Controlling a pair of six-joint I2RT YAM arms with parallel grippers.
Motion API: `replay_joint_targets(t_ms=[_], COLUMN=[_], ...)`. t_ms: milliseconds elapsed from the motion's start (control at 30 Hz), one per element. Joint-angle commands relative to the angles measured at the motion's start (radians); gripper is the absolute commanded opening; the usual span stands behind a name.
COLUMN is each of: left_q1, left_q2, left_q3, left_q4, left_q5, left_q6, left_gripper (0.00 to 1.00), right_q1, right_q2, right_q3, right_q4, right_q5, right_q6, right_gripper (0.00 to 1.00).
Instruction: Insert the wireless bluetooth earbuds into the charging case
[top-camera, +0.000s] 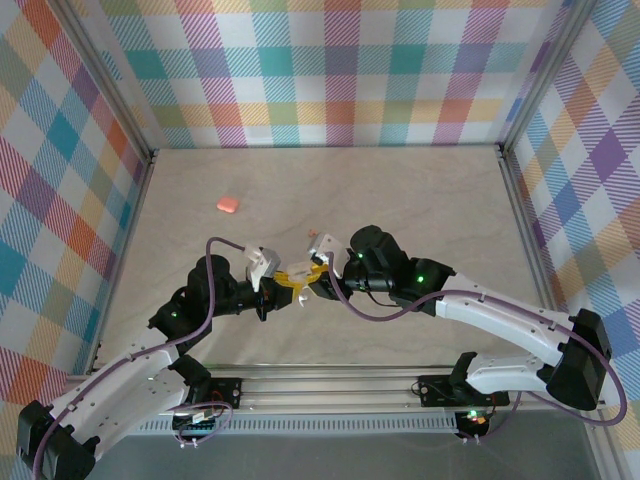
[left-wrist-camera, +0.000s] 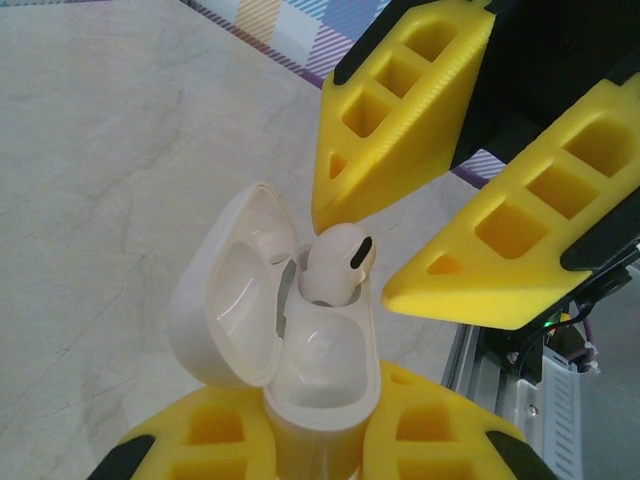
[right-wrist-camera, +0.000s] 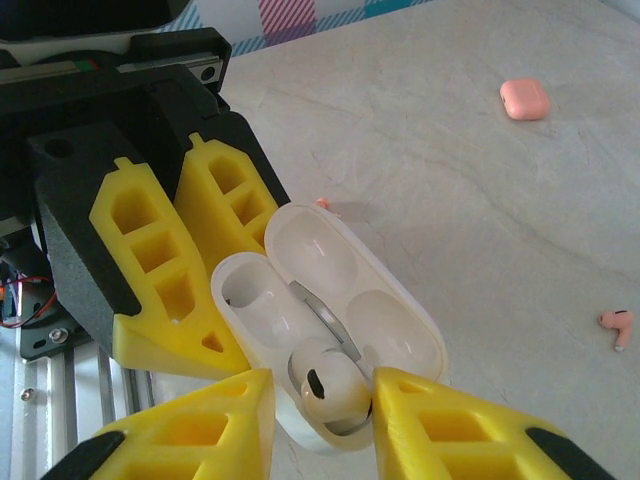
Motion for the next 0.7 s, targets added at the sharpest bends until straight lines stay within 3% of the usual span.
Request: replay_joint_targets(t_ms=[0, 667], left_q1=[0.005, 0.004], left_q2=[-0.019, -0.102], left_q3=[0.022, -0.01], left_q4=[0.052, -0.012], left_q5=[-0.028, -0.108], left_q6=[-0.006, -0.021], left_gripper=[0.0, 0.0], right_q1=[0.009, 0.004], right_q2=[-0.011, -0.06], right_q3=[0.039, 0.056], right_q4=[-0.028, -0.006], right_q5=[-0.022, 0.067], right_q6=[0.04, 0.279], right_gripper=[0.32, 0.35])
